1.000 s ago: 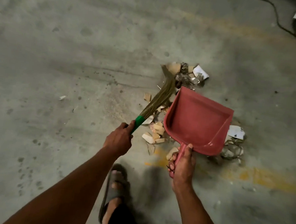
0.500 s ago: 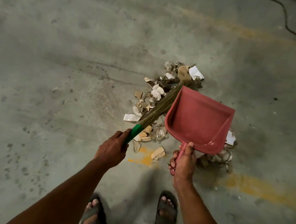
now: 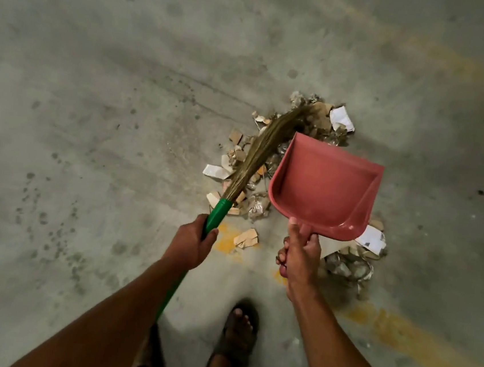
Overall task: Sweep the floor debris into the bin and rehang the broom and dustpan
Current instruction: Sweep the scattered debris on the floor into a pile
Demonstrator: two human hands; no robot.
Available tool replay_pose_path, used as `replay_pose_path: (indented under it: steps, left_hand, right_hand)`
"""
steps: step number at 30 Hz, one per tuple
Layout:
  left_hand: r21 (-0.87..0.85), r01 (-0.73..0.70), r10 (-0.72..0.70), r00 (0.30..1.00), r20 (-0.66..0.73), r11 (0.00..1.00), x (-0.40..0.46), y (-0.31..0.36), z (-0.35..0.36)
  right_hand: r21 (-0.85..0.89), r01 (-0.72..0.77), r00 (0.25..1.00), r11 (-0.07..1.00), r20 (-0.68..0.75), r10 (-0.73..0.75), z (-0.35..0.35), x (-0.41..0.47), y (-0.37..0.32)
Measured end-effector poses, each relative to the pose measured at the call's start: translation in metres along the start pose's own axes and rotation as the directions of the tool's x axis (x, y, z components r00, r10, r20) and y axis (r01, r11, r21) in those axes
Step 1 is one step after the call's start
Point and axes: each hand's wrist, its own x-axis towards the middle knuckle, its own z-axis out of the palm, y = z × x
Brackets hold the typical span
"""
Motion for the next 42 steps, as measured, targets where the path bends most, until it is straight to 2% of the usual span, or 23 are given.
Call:
replay_pose_path:
  steps: [3, 7, 11, 13, 16, 19, 23, 26, 28, 32, 34, 39, 42]
  left_hand:
    - [-0.082, 0.054, -0.051, 0.998, 0.036, 0.995, -0.011, 0.022, 0.015]
    - [-0.183, 0.034, -0.024, 0.998, 0.057, 0.983, -0.024, 0.050, 0.029]
    - [-0.199, 0.008, 0.020, 0.990, 0.139, 0.980, -0.028, 0.060, 0.037]
    - [-0.197, -0.017, 0.056, 0.979, 0.195, 0.980, -0.030, 0.064, 0.038]
    - [-0.217, -0.018, 0.075, 0.963, 0.260, 0.976, -0.030, 0.067, 0.038]
    - [-0.320, 0.021, 0.080, 0.950, 0.301, 0.947, -0.026, 0.075, 0.035]
    - [-0.394, 0.003, 0.103, 0.963, 0.248, 0.919, -0.017, 0.096, 0.030]
    - [-0.347, -0.083, 0.158, 0.968, 0.195, 0.934, -0.021, 0.102, 0.029]
    - [-0.299, -0.117, 0.157, 0.981, 0.111, 0.947, -0.029, 0.098, 0.029]
    - [-0.225, -0.089, 0.087, 0.996, -0.018, 0.970, -0.047, 0.076, 0.029]
    - [-0.216, -0.029, 0.013, 0.997, -0.074, 0.976, -0.056, 0.062, 0.029]
    - [-0.270, 0.194, -0.232, 0.966, -0.117, 0.943, -0.085, 0.035, 0.025]
    - [-0.343, 0.307, -0.372, 0.917, -0.142, 0.888, -0.101, 0.023, 0.026]
  right_hand:
    - [0.040, -0.016, 0.998, 0.999, 0.055, 0.014, 0.011, 0.003, 0.009]
    - [0.008, 0.001, 1.000, 1.000, -0.012, -0.001, 0.023, 0.020, 0.011]
    - [0.200, -0.057, 0.997, 0.978, -0.032, 0.064, 0.024, 0.042, 0.000]
    - [0.256, -0.038, 0.998, 0.966, -0.030, 0.047, 0.024, 0.050, -0.007]
    - [0.263, -0.007, 1.000, 0.965, -0.026, 0.014, 0.021, 0.052, -0.009]
    - [0.225, 0.002, 1.000, 0.974, -0.011, 0.000, 0.015, 0.049, -0.004]
    - [0.126, -0.008, 0.999, 0.992, 0.048, 0.002, 0.015, 0.035, 0.006]
    - [0.065, 0.022, 0.999, 0.998, 0.046, -0.025, 0.011, 0.026, 0.009]
    - [0.007, 0.046, 0.998, 0.999, 0.034, -0.047, 0.006, 0.022, 0.007]
    - [-0.190, 0.091, 0.994, 0.978, -0.041, -0.101, -0.020, 0.012, -0.003]
    - [-0.259, 0.111, 0.991, 0.960, -0.040, -0.125, -0.036, 0.005, -0.006]
    - [-0.206, 0.097, 0.995, 0.974, 0.001, -0.099, -0.072, -0.011, -0.001]
    - [-0.193, 0.096, 0.995, 0.977, 0.021, -0.094, -0.086, -0.018, 0.005]
